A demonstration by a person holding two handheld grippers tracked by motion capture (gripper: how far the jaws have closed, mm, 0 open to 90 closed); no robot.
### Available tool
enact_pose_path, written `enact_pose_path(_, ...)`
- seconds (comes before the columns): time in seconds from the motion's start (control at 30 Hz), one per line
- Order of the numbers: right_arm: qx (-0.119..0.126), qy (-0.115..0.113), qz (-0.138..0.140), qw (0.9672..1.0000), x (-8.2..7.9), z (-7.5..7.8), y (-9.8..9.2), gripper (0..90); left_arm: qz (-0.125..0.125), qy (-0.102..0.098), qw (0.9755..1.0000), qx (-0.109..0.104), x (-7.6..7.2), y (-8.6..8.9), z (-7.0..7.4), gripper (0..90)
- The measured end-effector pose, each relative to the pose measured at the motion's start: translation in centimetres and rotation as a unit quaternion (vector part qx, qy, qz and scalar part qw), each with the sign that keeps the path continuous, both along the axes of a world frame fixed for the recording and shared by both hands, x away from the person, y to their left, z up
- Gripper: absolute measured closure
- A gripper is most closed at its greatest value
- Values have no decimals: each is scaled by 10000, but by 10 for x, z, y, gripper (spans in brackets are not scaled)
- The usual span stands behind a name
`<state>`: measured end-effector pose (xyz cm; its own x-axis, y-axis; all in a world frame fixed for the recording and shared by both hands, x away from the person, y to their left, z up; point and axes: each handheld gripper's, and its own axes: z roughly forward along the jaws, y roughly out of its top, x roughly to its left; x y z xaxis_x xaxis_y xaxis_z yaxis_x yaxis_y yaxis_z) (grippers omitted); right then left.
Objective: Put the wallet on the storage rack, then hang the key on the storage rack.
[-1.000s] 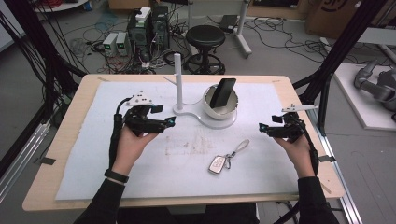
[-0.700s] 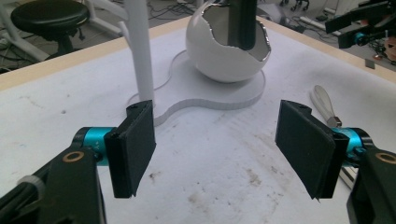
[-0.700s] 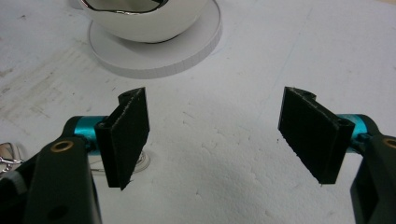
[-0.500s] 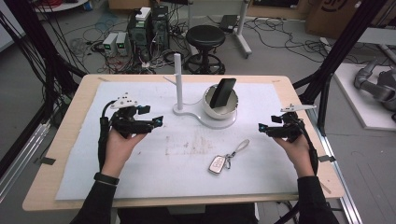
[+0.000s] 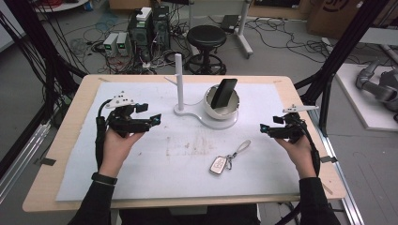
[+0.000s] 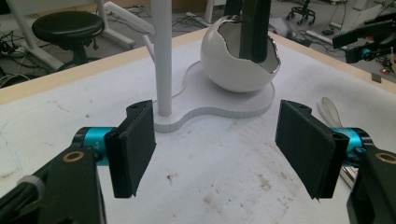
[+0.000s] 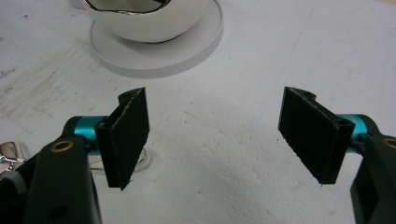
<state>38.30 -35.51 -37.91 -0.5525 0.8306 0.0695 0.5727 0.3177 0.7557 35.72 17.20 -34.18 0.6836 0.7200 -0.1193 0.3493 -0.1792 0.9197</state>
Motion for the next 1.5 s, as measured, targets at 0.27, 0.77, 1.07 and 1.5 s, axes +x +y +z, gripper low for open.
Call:
enact_pose_path(0.27, -51, 3, -46, 10000, 3, 0, 1, 251, 12, 49, 10000, 5, 1, 6, -4, 286)
enact_pose_path(0.77, -40, -1, -3, 10000, 1, 1, 0, 251, 39, 10, 10000, -11, 0, 5, -2, 286)
enact_pose_path(1.07, -18, -11, -91, 10000, -4, 2, -6, 251, -54, -31, 10000, -1, 2, -2, -1, 286)
enact_pose_path(1.5, -41, -35, -68, 10000, -2, 2, -6, 251, -48, -39, 10000, 33, 1, 0, -1, 286)
